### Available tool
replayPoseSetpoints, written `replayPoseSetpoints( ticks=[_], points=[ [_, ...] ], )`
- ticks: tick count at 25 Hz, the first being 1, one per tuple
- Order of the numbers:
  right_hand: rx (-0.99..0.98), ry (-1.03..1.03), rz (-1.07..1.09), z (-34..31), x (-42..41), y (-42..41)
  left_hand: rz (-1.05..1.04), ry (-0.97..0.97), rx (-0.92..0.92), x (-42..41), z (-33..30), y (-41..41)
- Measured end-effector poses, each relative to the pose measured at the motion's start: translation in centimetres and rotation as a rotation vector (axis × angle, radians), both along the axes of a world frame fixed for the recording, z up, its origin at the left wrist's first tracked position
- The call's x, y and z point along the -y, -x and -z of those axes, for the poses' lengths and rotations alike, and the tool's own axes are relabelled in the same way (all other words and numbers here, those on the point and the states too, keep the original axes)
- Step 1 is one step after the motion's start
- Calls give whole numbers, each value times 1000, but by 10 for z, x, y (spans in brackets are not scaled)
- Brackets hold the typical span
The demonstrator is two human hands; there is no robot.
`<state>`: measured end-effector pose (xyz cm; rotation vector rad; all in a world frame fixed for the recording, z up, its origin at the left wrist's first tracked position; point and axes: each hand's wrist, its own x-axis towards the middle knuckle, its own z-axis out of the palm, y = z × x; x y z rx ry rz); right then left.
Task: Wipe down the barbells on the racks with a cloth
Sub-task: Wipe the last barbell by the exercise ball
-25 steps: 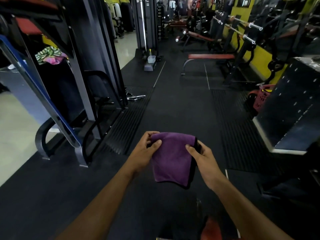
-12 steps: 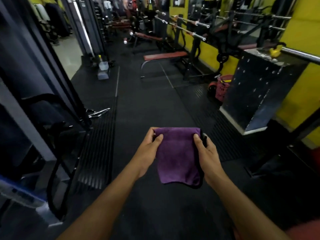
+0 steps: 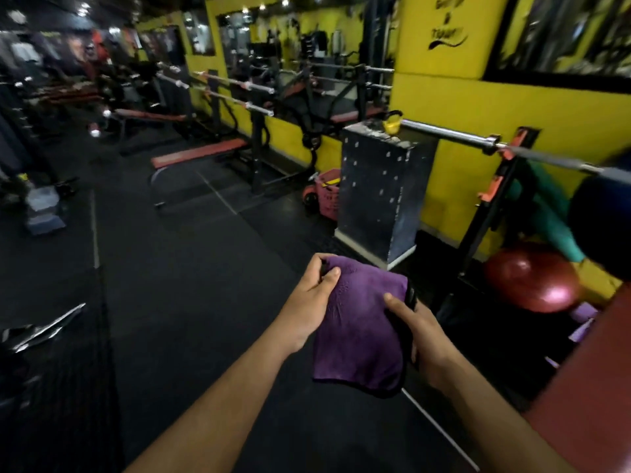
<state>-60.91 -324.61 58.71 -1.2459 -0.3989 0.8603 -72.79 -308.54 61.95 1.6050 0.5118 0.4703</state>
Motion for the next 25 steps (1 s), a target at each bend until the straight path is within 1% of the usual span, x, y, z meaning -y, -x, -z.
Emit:
replayPoseSetpoints(
  ticks=[3, 7, 9, 11, 13, 17, 20, 22, 25],
  points=[
    [-66, -6, 72, 13, -16, -54, 103, -30, 3, -28, -3, -80],
    [-134, -12, 364, -4, -28, -130, 261, -154, -22, -54, -17, -182],
    [-137, 7, 493, -18, -33, -172, 328, -149, -43, -65, -23, -231],
    [-112, -6, 619, -26, -34, -210, 402, -125, -38, -72, -22, -276],
    [-84, -13, 745, -30, -34, -245, 470, -141, -19, -80, -16, -315],
    [-19, -28, 960, -27, -35, -316, 590, -262, -18, -106, -3, -402],
    [17, -33, 1119, -31, -36, -363, 675, -355, -22, -121, -8, -470],
    [78, -73, 1186, -40, -30, -390, 722, -452, 8, -122, -15, -513],
    [128, -23, 1280, -43, -13, -425, 761, -542, 55, -119, -12, -572]
  ],
)
